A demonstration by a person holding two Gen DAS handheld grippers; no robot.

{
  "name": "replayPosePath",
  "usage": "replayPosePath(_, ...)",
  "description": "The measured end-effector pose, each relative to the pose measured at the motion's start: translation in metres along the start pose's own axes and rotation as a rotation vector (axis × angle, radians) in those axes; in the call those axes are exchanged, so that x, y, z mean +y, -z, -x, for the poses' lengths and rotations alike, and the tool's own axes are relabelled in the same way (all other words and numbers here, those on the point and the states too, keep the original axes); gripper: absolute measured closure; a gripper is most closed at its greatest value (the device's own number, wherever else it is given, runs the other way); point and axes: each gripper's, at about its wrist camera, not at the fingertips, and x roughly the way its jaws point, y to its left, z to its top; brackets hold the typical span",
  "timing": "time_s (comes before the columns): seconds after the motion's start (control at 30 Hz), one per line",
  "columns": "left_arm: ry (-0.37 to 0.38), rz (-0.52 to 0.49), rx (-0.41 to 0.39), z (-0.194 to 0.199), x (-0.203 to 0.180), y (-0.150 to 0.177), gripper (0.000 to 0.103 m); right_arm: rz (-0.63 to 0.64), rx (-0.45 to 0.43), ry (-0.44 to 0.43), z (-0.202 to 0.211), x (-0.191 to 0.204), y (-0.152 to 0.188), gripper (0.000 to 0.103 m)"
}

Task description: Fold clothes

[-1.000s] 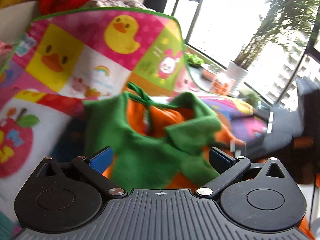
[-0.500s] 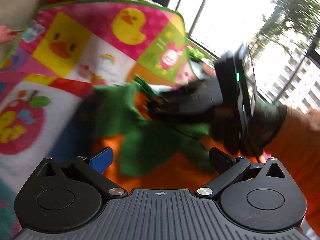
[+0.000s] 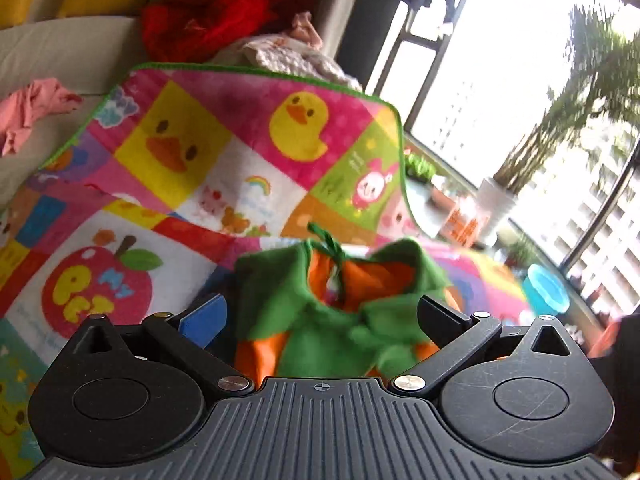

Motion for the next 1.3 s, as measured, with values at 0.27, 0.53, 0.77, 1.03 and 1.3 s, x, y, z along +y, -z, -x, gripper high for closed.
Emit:
replayPosePath(0.27, -0.011, -0.027, 0.095, -0.018, -0.002, 0.021, 0.000, -0.008, -0.110, 0.204, -0.028, -0.055, -0.047, 0.046)
replayPosePath(0.53, -0.020, 0.017, 0.130, -0.022, 0.027, 0.030, 0.000, -0.012, 0.024, 0.236, -0.148, -0.096, -0.069, 0.044)
replayPosePath(0.77, -0.049, 0.090, 0.050, -0.004, 0.043, 0.012, 0.000, -0.065, -0.071, 0.193, -0.081, -0.083, -0.060, 0.086)
replayPosePath(1.03, 0.016, 0.014, -0.049, 0.019, -0.002, -0.006, 0.000, 0.158, -0.012, 0.161, -0.012, 0.015, -0.001, 0.078)
replayPosePath(1.3, -0.142, -0.290, 0.175, -0.026, -0.027, 0.053, 0.000, -0.032, -0.145, 0.051, 0.063, -0.012, 0.021, 0.056)
